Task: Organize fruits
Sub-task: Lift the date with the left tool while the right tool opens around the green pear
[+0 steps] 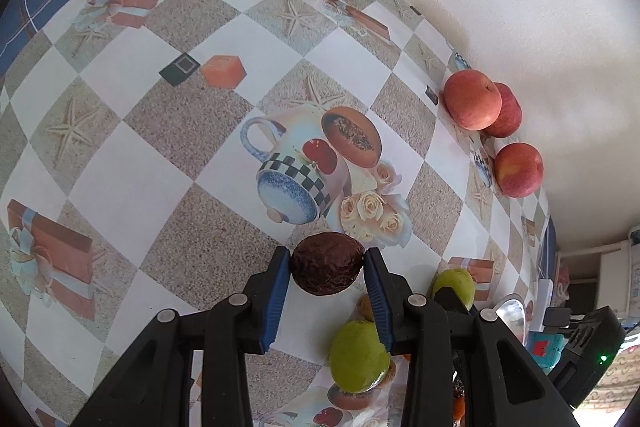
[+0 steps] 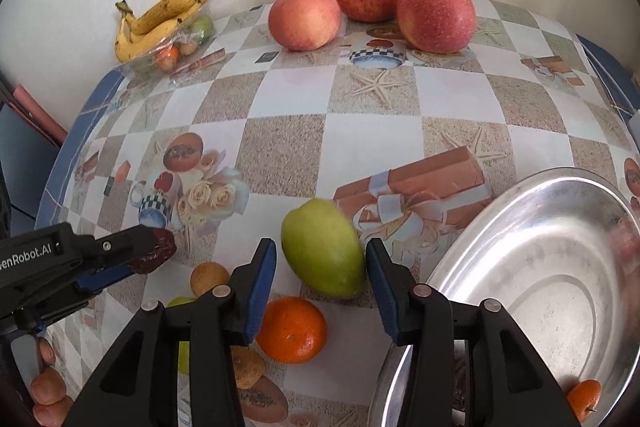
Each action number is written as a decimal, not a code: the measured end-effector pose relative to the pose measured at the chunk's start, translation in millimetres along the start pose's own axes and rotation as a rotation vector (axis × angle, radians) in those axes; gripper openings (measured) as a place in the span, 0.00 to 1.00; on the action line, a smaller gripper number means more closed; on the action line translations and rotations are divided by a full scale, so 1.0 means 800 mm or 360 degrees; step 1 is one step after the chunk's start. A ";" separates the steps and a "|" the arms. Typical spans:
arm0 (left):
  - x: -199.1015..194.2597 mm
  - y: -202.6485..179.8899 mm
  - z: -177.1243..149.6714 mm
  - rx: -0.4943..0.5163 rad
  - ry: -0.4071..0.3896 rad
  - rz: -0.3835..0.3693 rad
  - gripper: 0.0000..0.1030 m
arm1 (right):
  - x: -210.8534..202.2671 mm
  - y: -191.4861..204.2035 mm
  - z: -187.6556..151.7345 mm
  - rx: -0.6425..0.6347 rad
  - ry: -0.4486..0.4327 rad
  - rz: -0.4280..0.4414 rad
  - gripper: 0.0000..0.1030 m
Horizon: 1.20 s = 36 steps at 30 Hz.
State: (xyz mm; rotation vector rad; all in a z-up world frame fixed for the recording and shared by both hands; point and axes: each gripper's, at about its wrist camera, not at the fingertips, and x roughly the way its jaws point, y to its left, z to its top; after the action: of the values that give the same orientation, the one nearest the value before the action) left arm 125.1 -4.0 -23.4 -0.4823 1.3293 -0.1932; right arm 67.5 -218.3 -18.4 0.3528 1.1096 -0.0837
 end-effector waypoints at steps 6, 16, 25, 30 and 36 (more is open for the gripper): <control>-0.010 -0.001 0.000 -0.0010 -0.0033 -0.0039 0.39 | -0.002 -0.003 0.000 0.0016 -0.0008 0.0037 0.42; -0.026 -0.001 -0.012 -0.0064 -0.0007 -0.0140 0.39 | -0.037 -0.006 -0.003 0.0026 -0.0025 0.0084 0.35; -0.059 0.014 -0.036 -0.0181 -0.0045 -0.0227 0.39 | -0.071 0.010 -0.003 -0.0013 -0.0071 0.0081 0.30; -0.053 0.019 -0.032 -0.0190 -0.0024 -0.0246 0.39 | -0.062 -0.007 0.001 0.0046 -0.0073 0.0066 0.32; -0.040 0.021 -0.022 -0.0227 0.0015 -0.0302 0.39 | -0.038 -0.020 0.005 0.0046 0.0033 0.0023 0.38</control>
State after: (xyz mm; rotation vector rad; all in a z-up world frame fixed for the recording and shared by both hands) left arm 98.1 19.6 -5.3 -0.7302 1.3120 -0.2587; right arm 53.8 -237.8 6.2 0.3881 1.1268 -0.0834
